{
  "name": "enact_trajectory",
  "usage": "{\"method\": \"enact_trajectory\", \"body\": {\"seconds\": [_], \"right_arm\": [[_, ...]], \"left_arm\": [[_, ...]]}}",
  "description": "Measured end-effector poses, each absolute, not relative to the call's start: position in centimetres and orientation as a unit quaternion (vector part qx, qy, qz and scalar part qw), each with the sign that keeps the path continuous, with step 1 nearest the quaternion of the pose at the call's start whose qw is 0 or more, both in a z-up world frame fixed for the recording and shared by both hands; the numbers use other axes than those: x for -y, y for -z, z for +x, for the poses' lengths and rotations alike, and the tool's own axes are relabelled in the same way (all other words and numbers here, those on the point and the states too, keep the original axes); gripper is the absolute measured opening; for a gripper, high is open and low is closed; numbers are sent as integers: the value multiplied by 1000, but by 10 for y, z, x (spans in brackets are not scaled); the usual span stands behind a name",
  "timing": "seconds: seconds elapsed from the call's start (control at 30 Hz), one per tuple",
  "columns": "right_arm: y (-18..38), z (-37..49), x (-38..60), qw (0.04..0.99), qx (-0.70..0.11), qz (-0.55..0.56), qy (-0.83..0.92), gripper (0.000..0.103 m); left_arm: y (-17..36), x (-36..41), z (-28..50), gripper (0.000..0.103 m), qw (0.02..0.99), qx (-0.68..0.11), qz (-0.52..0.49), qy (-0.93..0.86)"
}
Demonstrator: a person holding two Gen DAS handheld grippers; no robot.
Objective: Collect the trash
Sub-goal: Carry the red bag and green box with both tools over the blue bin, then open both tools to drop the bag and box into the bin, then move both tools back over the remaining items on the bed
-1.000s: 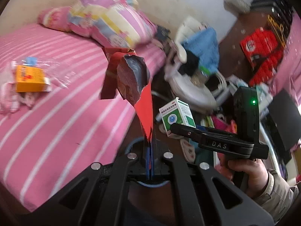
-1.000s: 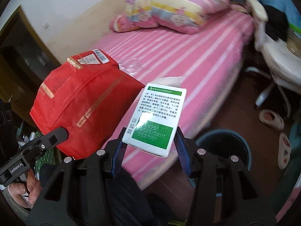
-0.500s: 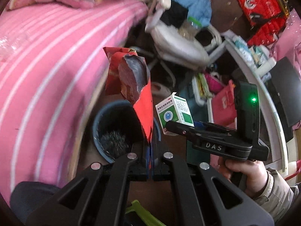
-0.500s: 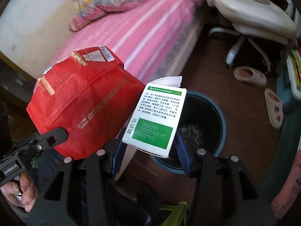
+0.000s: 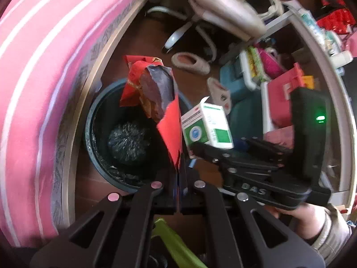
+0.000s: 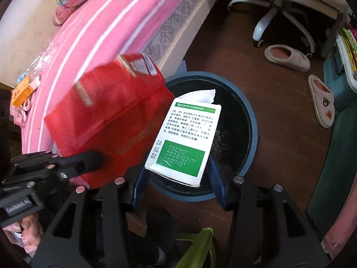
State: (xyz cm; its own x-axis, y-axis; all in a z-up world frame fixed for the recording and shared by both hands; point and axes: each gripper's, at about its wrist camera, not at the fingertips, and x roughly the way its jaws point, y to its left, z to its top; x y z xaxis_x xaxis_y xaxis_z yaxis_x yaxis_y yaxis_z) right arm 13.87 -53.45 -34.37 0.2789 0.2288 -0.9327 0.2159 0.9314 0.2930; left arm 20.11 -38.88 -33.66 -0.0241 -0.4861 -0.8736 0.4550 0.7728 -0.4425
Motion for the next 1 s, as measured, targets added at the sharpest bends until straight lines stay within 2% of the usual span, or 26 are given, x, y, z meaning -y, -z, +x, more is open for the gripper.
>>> {"method": "enact_trajectory", "body": {"seconds": [0.1,0.17,0.23,0.33,0.47,0.63,0.87,1.0], "right_arm": [[353,144,535,776,-608,168,4,55],[360,146,533,774,-614,153,5,70],[361,144,532,776,-616,135,13,77],[357,138,530,779,-613,131,19,81],[344,130,530,783,-605,140,22,82],[302,128,514,805,-577,134,1,83],[227,142,461,847,-518,95,-66,86],[195,154,424,861,-490,79,-106,87]], "left_arm": [[357,392,212,5,695,-647,7,314],[365,393,219,12,689,-657,9,304],[369,389,225,44,692,-661,7,290],[360,385,229,58,703,-648,-12,293],[345,372,231,64,712,-639,-50,286],[304,350,224,80,746,-595,-97,282],[246,281,218,84,784,-537,-194,245],[215,234,208,84,808,-501,-213,225]]}}
